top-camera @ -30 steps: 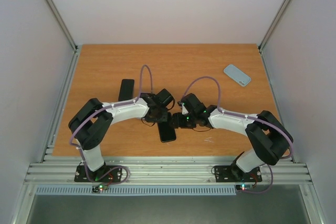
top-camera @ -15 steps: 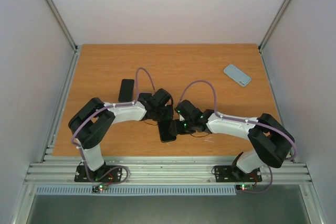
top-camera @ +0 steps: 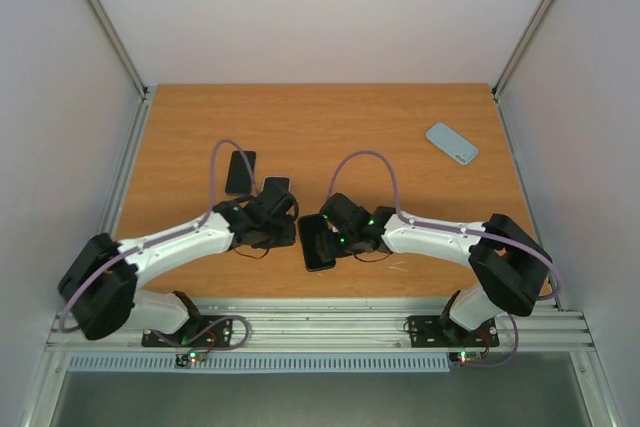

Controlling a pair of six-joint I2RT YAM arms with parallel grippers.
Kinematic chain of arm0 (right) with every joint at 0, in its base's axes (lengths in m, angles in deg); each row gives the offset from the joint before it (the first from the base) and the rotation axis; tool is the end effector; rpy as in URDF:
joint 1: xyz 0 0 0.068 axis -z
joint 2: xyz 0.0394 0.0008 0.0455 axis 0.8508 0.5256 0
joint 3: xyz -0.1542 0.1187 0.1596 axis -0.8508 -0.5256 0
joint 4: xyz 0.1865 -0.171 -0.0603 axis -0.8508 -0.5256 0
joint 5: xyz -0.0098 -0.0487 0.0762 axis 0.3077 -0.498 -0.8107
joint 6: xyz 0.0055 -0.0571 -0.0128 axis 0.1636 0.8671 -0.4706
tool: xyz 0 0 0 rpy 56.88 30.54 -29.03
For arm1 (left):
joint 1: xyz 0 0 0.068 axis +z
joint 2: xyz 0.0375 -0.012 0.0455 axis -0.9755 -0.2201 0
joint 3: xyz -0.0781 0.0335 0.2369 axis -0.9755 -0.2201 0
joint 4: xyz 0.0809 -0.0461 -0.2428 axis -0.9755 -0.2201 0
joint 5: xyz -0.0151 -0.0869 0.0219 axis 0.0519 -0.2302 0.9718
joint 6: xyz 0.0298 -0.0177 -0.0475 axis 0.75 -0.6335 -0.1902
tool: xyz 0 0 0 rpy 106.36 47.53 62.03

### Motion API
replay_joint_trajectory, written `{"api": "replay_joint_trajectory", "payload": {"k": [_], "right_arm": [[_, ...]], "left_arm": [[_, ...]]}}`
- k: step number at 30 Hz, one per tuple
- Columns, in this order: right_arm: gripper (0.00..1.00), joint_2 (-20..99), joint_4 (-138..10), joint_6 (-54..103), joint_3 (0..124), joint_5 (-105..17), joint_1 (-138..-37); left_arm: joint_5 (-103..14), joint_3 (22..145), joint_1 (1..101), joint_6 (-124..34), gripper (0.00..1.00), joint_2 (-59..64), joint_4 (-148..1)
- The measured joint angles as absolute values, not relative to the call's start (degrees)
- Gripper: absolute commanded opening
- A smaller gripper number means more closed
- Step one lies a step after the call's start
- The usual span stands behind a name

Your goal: Put the phone into the phone case

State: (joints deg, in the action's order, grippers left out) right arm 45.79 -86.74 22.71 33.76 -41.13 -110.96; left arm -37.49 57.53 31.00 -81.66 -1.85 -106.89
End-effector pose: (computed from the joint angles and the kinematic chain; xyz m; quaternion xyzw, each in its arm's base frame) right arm 0.1708 0.2296 0.1418 -0.3710 0.8979 0.1533 0.1808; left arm 0.1812 -0.1908 0.1613 -0.0170 0.9758 -0.1670 0.1399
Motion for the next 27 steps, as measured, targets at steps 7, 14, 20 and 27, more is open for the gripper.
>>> {"api": "replay_joint_trajectory", "payload": {"k": [7,14,20,27], "right_arm": [[0.75,49.7,-90.5,23.4,38.7,-36.9,-113.6],[0.92,50.9,-92.7,23.7,39.5,-34.8,-114.6],[0.99,51.6,-95.0,23.5,40.7,-33.1,-116.8],[0.98,56.2,-97.5,22.5,45.3,-30.7,-119.2]], "left_arm": [[-33.9,51.4,31.9,-83.5,0.59,7.8,-109.3],[-32.8,47.8,31.9,-84.3,0.90,11.5,-111.2],[-31.7,46.6,31.9,-84.0,0.99,14.0,-111.5],[-26.5,44.0,31.9,-84.1,0.99,20.0,-113.0]]}}
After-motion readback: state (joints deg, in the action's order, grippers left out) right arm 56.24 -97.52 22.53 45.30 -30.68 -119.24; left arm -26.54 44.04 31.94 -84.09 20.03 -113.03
